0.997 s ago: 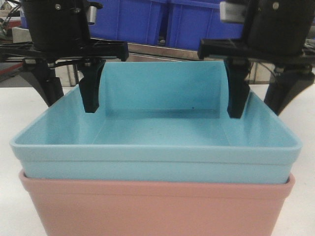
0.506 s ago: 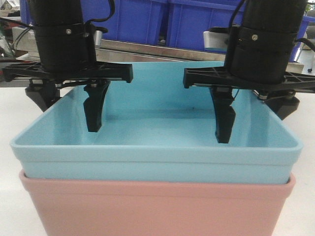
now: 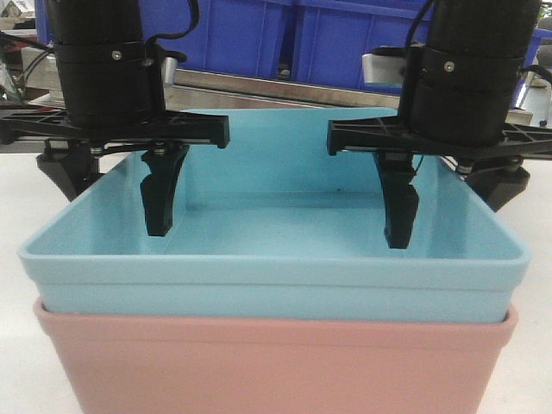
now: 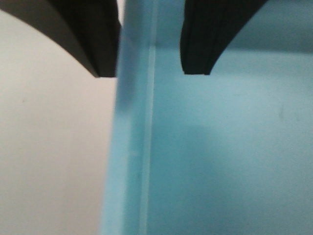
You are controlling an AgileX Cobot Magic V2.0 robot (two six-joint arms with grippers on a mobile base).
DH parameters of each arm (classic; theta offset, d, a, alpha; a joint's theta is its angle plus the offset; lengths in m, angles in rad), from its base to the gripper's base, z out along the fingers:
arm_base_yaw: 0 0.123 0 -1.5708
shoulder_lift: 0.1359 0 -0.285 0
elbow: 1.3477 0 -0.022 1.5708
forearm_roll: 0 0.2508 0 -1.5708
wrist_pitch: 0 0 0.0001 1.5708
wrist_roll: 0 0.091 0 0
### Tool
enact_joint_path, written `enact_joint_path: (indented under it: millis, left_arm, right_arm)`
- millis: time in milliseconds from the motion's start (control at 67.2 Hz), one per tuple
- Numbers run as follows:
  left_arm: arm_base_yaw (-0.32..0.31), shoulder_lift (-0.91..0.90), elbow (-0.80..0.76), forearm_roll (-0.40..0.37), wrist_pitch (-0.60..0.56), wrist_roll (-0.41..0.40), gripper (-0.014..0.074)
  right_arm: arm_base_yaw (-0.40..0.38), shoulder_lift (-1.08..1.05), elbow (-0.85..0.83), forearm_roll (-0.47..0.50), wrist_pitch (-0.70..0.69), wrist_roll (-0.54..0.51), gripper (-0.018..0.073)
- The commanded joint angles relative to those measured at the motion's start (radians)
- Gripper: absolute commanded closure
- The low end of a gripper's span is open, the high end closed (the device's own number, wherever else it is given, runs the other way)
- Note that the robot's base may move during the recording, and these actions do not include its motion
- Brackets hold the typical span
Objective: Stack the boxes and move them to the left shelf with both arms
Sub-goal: 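Lower both grippers onto opposite rims of the stacked bins and close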
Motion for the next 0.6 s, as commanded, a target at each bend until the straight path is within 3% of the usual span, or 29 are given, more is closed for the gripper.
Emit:
enact_joint_path:
  millis: [0,581]
  left_arm:
    - [-0.007,-0.046,-0.033,-0.006,0.001,-0.013,0.0366]
    - [-0.007,-0.044,-0.033,-0.006,-0.001,-0.013,0.0366]
  right_arm:
    - [-0.004,-0.045,-0.032,-0.020,-0.025,0.011,0.0179]
    - [-0.033,-0.045,-0.032,-0.020,0.010,0.011,0.0179]
